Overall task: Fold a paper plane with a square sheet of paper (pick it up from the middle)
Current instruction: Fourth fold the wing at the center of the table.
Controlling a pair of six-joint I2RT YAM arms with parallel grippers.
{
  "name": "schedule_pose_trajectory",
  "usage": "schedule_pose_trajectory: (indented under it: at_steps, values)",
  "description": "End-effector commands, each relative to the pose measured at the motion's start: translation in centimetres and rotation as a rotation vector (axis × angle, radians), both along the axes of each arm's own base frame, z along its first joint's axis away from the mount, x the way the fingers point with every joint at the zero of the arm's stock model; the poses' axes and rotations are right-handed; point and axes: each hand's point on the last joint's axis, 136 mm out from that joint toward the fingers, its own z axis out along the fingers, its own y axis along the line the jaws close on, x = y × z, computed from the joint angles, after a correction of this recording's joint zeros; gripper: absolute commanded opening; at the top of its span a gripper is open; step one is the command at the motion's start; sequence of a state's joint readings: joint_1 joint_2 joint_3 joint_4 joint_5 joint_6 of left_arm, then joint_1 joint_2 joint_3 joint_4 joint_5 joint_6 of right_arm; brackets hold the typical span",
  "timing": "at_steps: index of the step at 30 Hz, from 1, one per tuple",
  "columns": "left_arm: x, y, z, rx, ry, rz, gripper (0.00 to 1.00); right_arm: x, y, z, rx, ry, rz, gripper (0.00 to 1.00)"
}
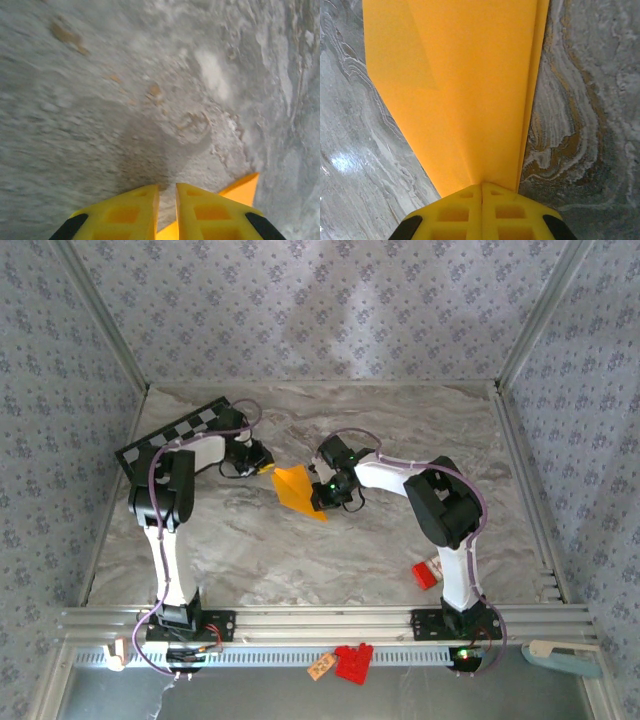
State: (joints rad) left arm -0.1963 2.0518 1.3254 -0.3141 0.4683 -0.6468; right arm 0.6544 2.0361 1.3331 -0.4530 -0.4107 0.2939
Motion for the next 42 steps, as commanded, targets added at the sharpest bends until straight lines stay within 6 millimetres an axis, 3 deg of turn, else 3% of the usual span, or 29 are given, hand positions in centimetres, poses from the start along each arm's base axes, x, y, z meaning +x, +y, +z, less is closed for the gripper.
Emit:
schedule_pose_trajectory:
  at_steps: [1, 6, 10, 12, 18, 22, 32, 39, 42]
  values:
    - [0.2, 1.9, -0.4, 0.097, -0.006, 0.036, 0.18, -4.7, -7.0, -6.1, -0.33, 0.172, -0.012, 0.05]
    - [0.2, 1.2, 3.3, 0.041, -0.078, 0.051, 0.18, -4.5, -6.6, -5.9, -0.317, 0.166, -0.011, 0.05]
    - [-1.3, -1.5, 6.8, -0.036, -0.139, 0.02, 0.19, -4.3, -6.1, -5.6, -0.295, 0.166, -0.01, 0.05]
    - [-2.4, -3.0, 7.2, -0.056, -0.142, -0.002, 0.19, -4.2, -5.8, -5.5, -0.281, 0.167, -0.011, 0.05]
    - [-4.5, -7.1, 5.5, -0.103, -0.099, -0.05, 0.17, -4.0, -5.4, -5.3, -0.252, 0.172, -0.018, 0.05]
    - [-4.4, -8.0, 3.6, -0.083, -0.062, -0.061, 0.16, -3.8, -5.1, -5.1, -0.225, 0.171, -0.019, 0.05]
    - [-5.2, -6.8, -0.6, 0.006, 0.023, -0.05, 0.13, -2.2, -3.4, -2.8, -0.085, 0.155, -0.047, 0.05]
    - [-6.2, -5.8, -2.5, 0.058, 0.068, -0.041, 0.12, 0.5, -0.3, 3.1, 0.097, 0.089, -0.053, 0.07]
    - [-6.5, -5.6, -2.9, 0.068, 0.078, -0.039, 0.12, 1.3, 1.1, 4.0, 0.15, 0.092, -0.06, 0.07]
